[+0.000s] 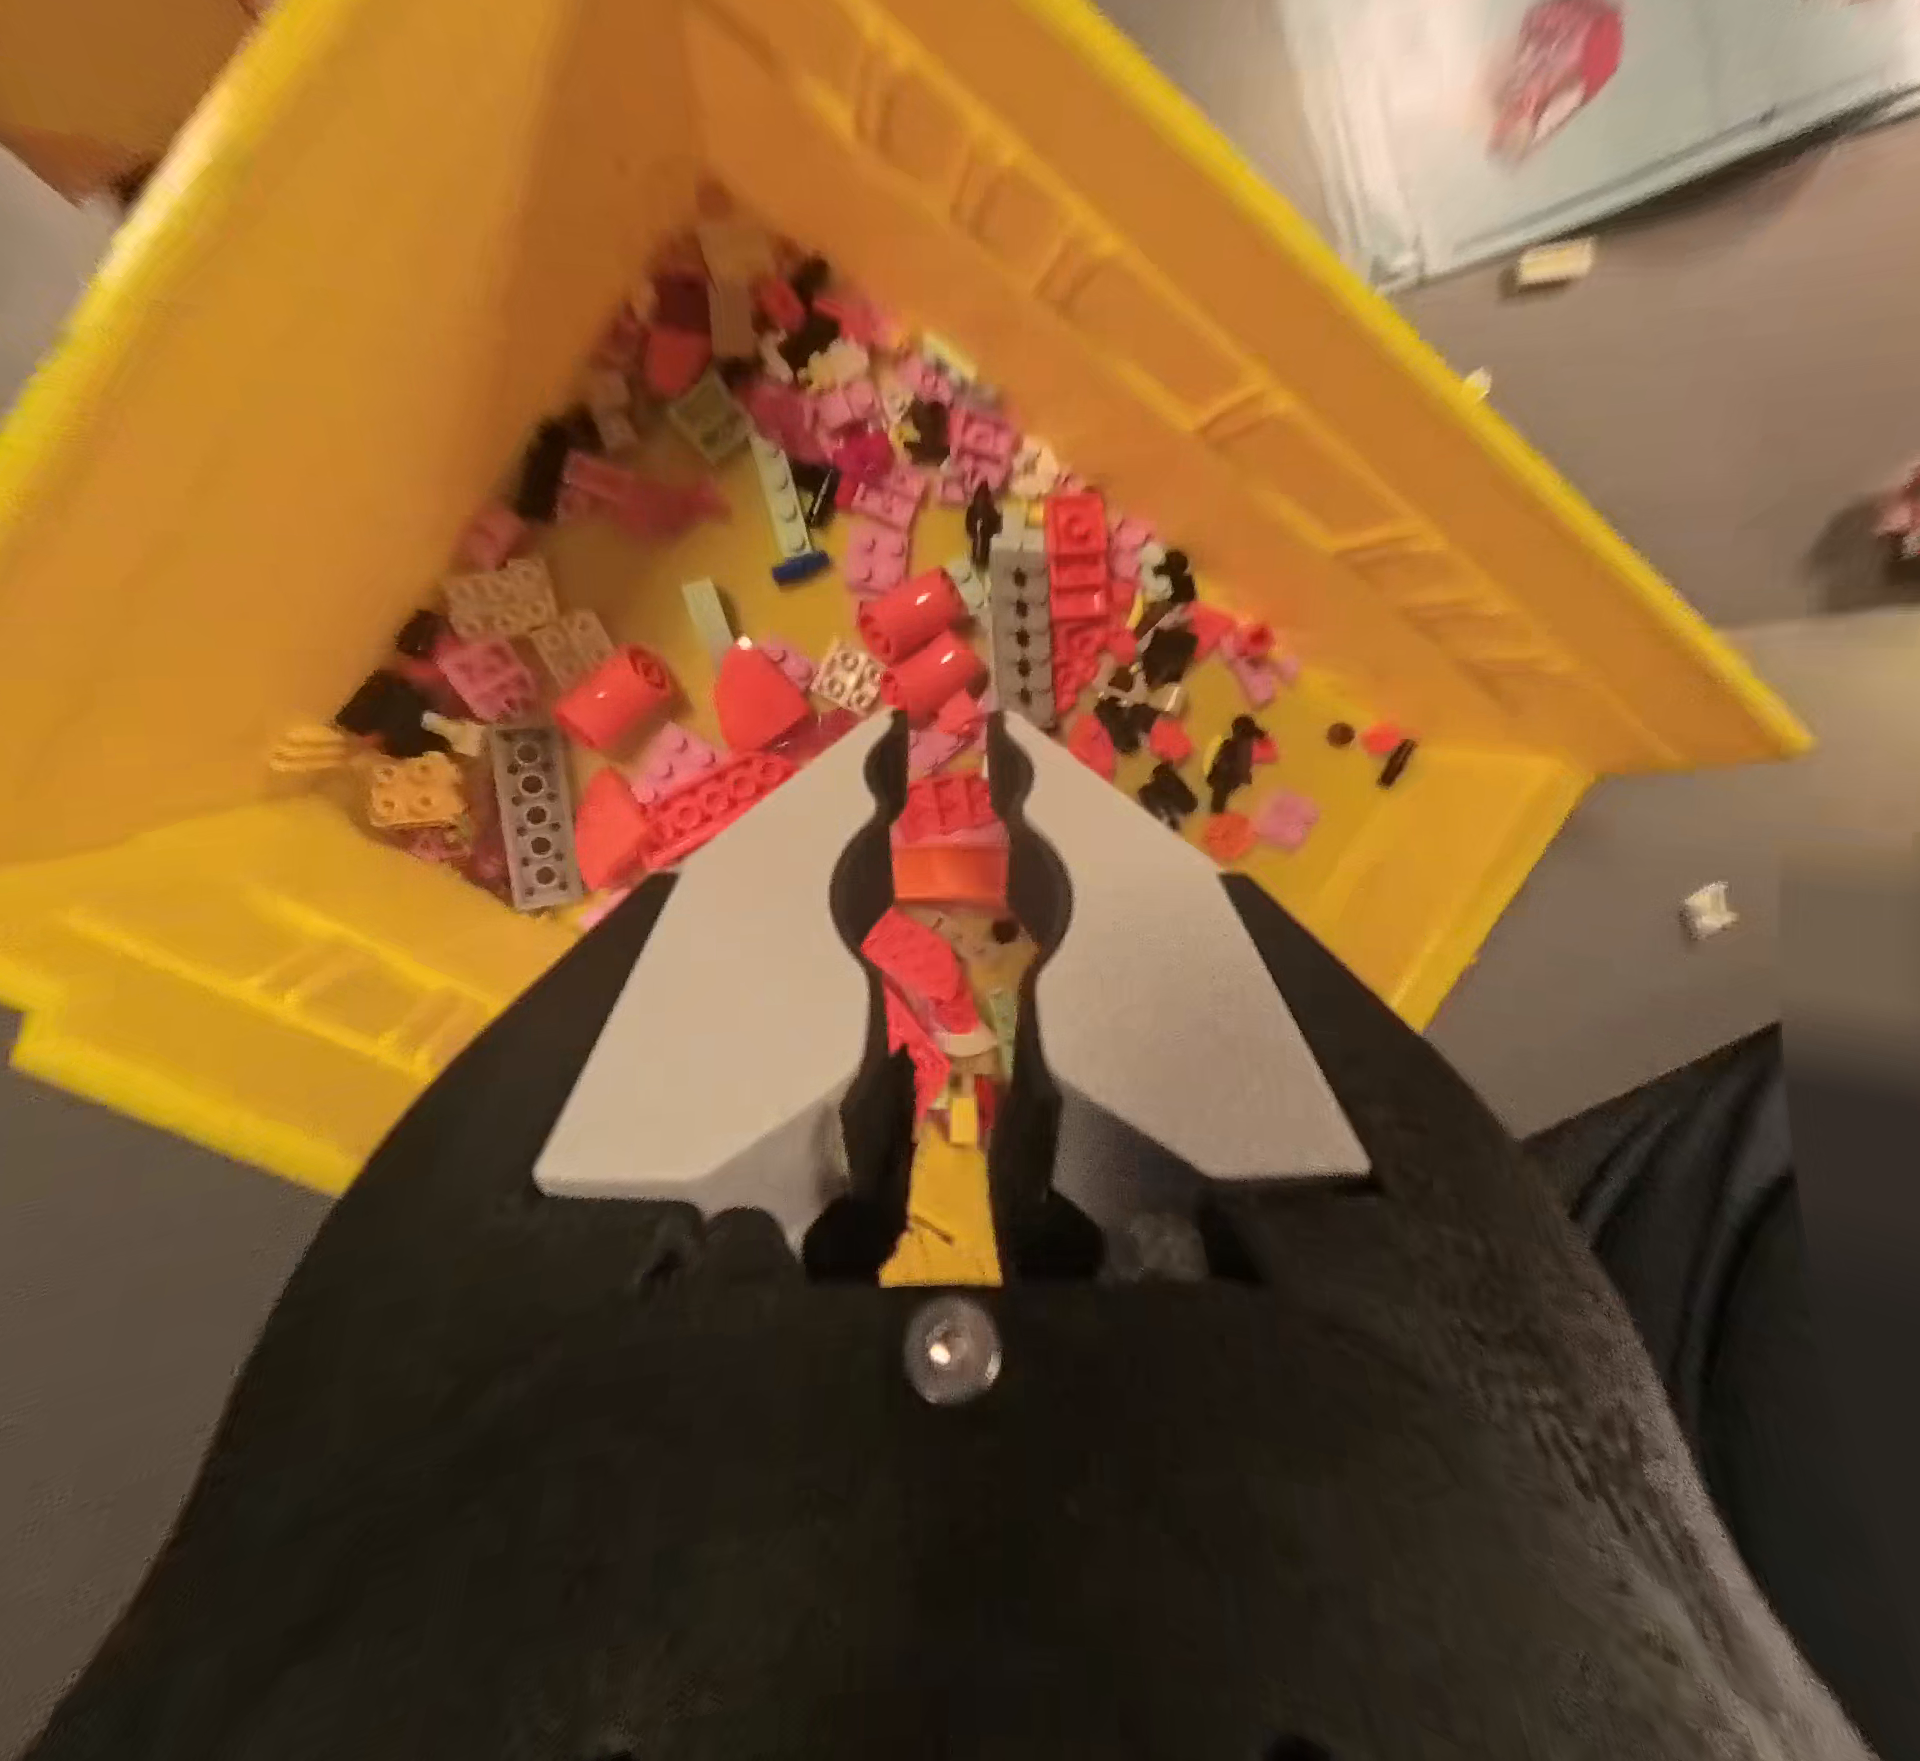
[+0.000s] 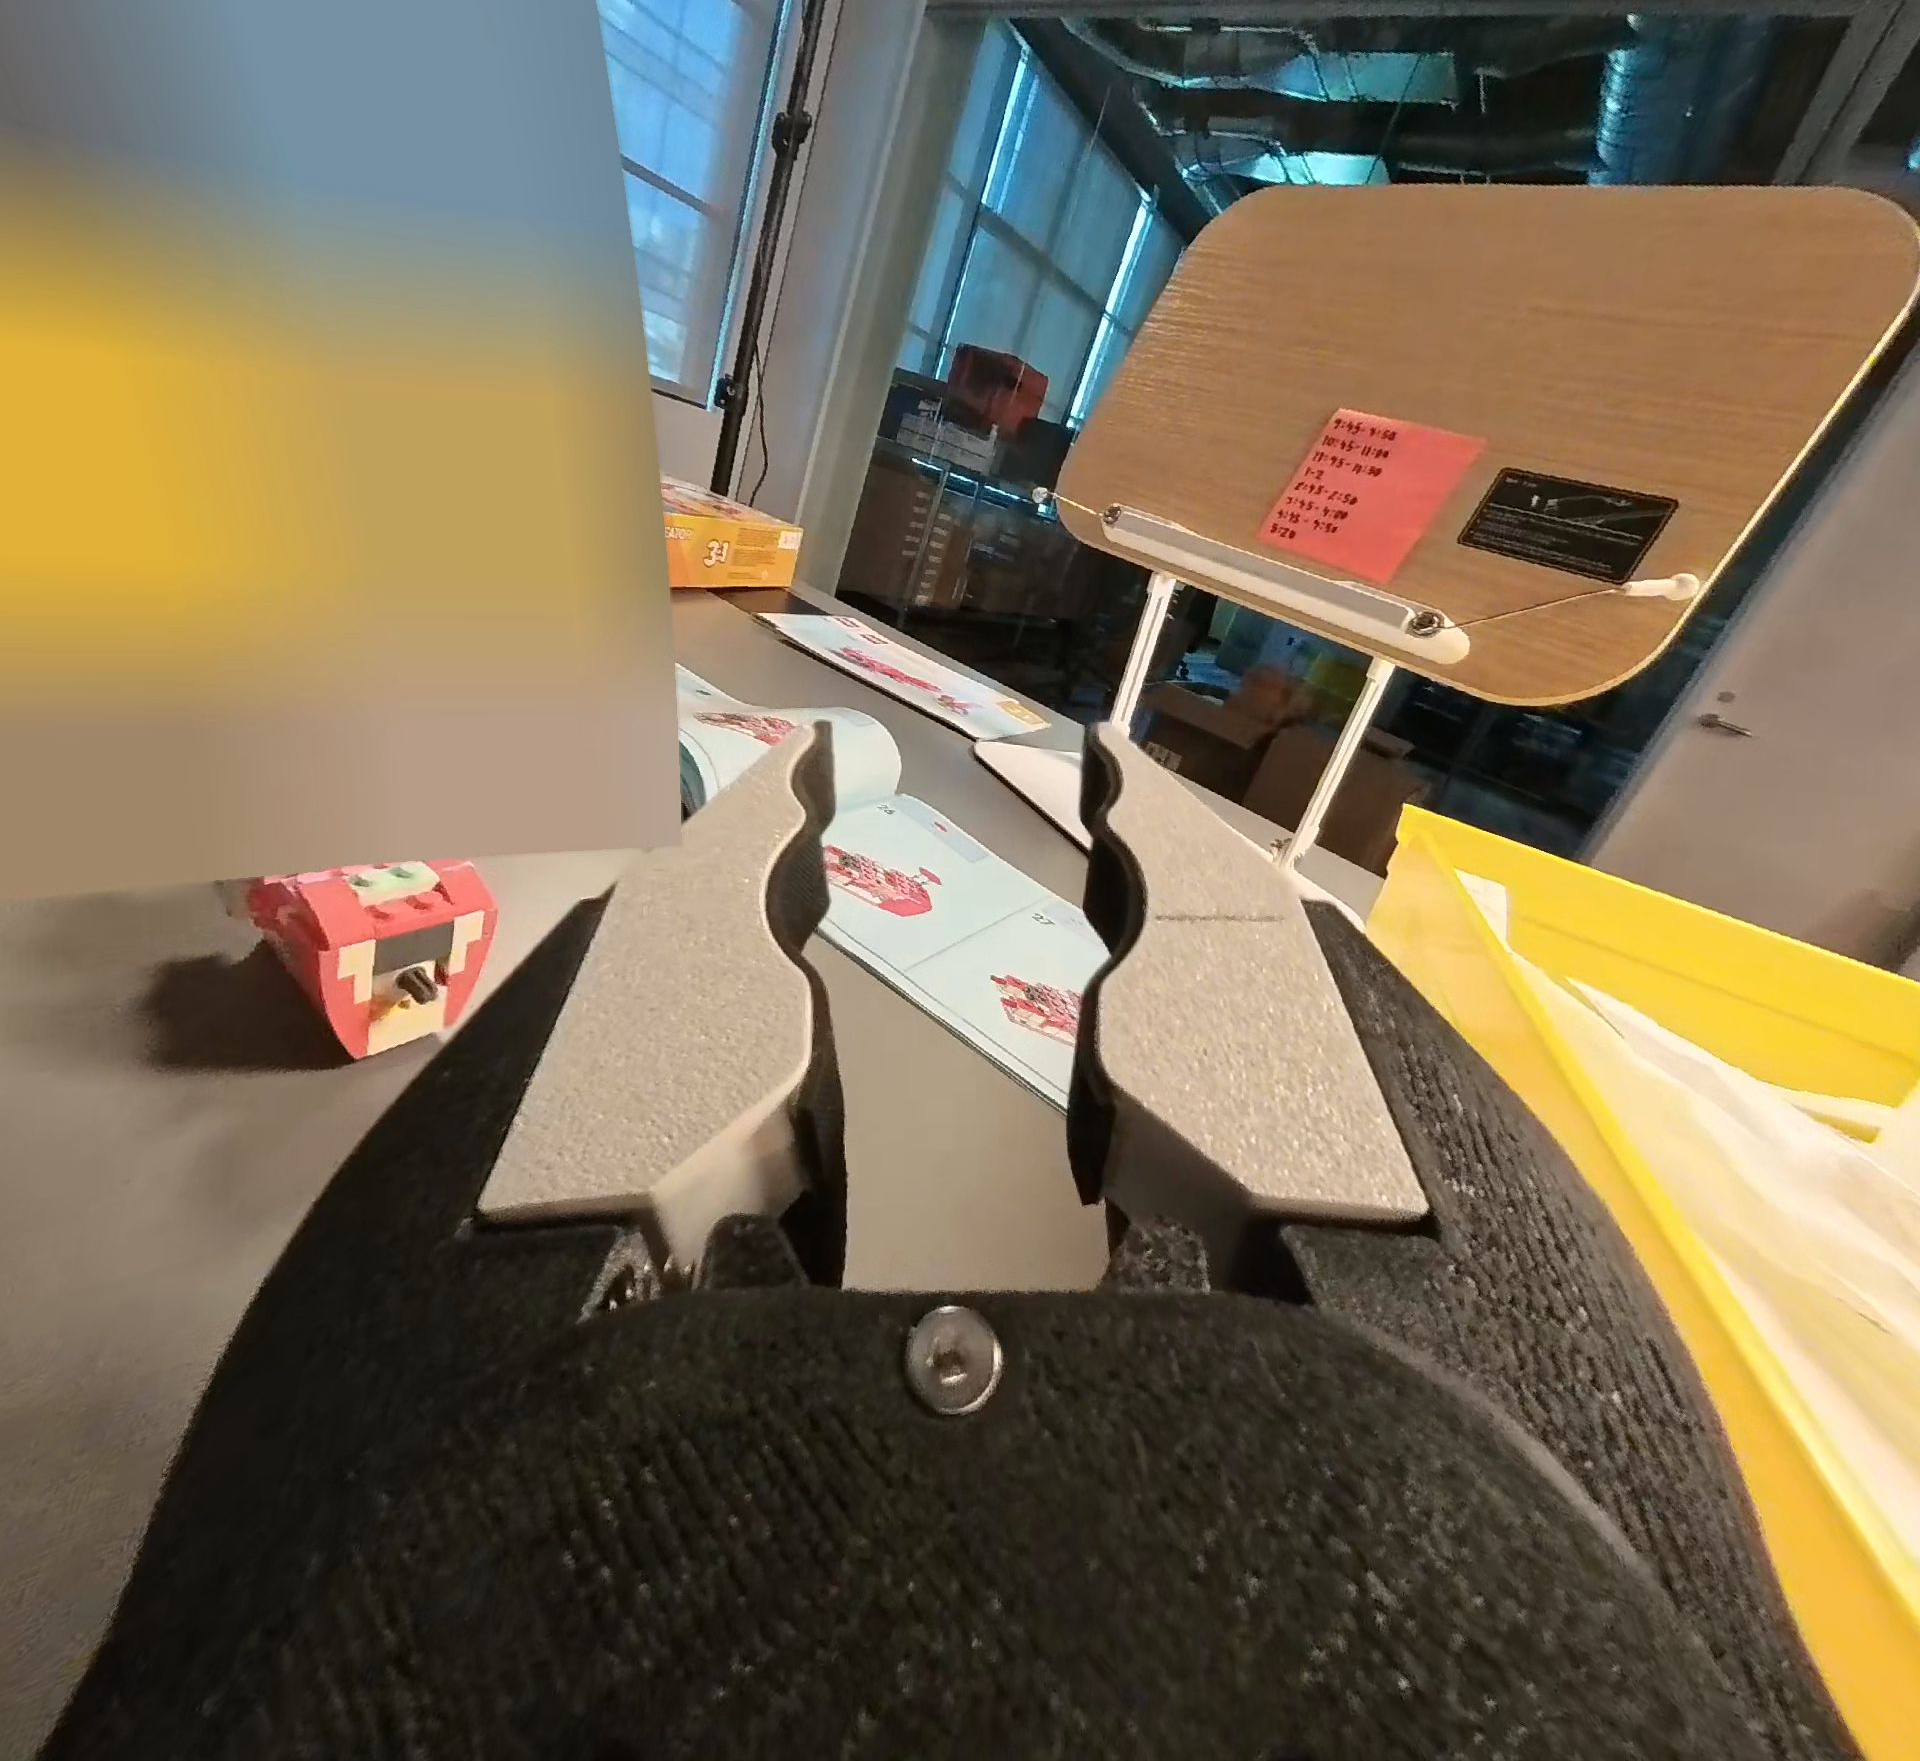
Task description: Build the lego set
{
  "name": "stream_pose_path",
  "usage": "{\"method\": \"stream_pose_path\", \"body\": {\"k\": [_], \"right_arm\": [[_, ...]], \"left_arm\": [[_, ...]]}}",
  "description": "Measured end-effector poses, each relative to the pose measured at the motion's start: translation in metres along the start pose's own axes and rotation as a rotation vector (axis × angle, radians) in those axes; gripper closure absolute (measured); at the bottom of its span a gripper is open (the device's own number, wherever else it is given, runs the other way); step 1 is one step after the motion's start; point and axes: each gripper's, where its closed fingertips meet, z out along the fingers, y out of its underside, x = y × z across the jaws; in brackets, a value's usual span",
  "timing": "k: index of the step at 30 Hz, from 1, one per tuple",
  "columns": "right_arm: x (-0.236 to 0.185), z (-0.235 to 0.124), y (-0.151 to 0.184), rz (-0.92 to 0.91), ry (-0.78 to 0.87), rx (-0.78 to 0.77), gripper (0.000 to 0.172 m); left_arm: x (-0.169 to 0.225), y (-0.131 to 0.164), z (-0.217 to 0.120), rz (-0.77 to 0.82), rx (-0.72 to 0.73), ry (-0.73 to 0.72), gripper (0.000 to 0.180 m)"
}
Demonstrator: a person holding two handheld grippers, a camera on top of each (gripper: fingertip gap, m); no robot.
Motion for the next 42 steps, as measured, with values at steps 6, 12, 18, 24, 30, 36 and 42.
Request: {"method": "stream_pose_path", "body": {"k": [6,12,18,24,30,36,42], "right_arm": [[0.002,0.001,0.004,-0.005,0.013,-0.020,0.127],[0.004,0.001,0.004,-0.006,0.022,-0.024,0.128],[0.005,0.000,0.004,-0.002,0.022,-0.024,0.129],[0.005,-0.001,0.004,0.007,0.015,-0.019,0.130],[0.005,-0.001,0.003,0.019,0.009,-0.016,0.130],[0.005,-0.001,0.003,0.021,0.006,-0.016,0.131],[0.005,-0.002,0.003,0.027,0.007,-0.015,0.132]], "left_arm": [[-0.027,0.010,0.028,0.075,-0.171,-0.123,0.164],[-0.062,0.031,0.039,0.167,-0.420,-0.263,0.163],[-0.082,0.043,0.038,0.316,-0.601,-0.392,0.169],[-0.045,0.042,0.046,0.212,-0.563,-0.093,0.170],[-0.050,0.032,0.043,0.173,-0.505,-0.068,0.155],[-0.063,0.031,0.047,0.271,-0.518,-0.192,0.160],[-0.094,0.007,0.046,0.356,-0.416,-0.446,0.165]]}}
